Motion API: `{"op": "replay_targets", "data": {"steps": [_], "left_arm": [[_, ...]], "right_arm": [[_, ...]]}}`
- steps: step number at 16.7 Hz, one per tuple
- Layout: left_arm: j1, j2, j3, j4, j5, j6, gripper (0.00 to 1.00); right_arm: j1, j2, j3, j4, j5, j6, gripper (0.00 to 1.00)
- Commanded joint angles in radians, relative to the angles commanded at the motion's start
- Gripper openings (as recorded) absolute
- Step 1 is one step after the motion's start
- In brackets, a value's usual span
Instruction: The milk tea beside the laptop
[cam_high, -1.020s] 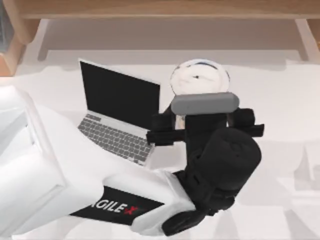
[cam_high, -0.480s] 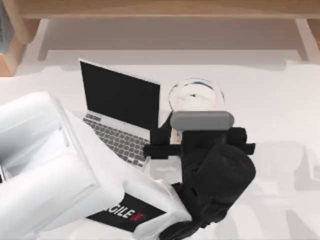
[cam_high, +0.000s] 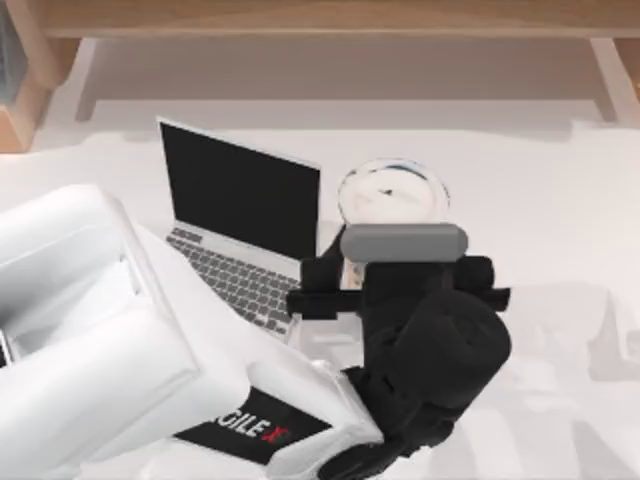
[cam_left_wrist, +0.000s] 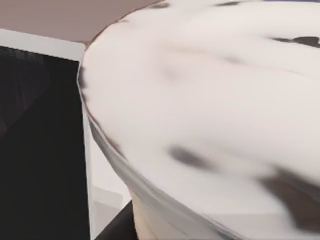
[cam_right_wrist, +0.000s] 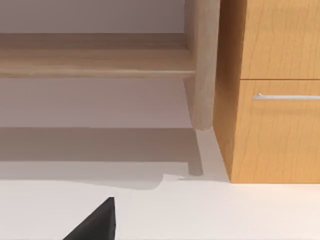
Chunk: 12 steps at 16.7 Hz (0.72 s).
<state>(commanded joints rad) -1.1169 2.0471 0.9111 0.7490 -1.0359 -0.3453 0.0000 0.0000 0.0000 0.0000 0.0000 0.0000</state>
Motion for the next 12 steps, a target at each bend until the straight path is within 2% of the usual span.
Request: {"op": "replay_targets", "data": {"steps": [6, 12], "left_arm": [[0.0, 0.0, 0.0, 0.0, 0.0, 0.0, 0.98], [0.0, 0.0, 0.0, 0.0, 0.0, 0.0, 1.0]], "right_arm": [[0.0, 0.0, 0.0, 0.0, 0.0, 0.0, 1.0], [0.0, 0.0, 0.0, 0.0, 0.0, 0.0, 1.0]]}}
